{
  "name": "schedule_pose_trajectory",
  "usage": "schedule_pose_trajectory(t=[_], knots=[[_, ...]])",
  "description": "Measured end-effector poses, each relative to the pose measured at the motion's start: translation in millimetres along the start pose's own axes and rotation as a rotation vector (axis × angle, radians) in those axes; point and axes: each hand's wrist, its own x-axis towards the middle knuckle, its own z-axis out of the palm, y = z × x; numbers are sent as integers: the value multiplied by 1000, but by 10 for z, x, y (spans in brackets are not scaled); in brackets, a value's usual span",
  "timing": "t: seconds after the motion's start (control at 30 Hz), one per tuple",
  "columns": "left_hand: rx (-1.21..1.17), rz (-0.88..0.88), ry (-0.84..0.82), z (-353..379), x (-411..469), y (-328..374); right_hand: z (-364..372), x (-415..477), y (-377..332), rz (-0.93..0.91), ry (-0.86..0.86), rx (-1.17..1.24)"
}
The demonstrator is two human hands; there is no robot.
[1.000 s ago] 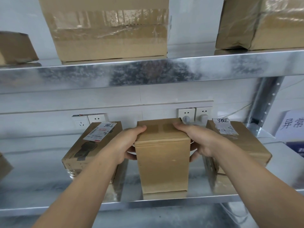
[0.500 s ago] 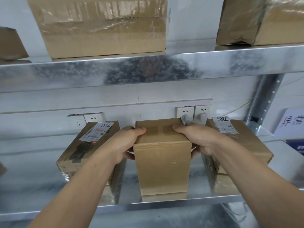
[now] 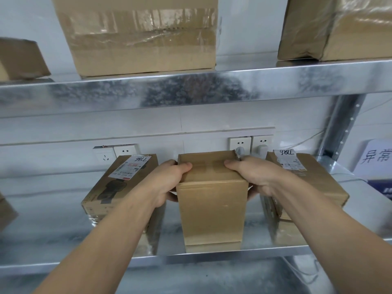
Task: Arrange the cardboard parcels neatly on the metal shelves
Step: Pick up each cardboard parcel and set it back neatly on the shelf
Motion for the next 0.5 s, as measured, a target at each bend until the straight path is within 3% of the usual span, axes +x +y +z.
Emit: schedule_pose_trajectory(t=[0.37,0.5], knots=[[41,213,2,-54,-164,-124,33,-154,286,-203,59,193],[-50,154,22,71,-188,-326,108,-136,461,-199,32,406]])
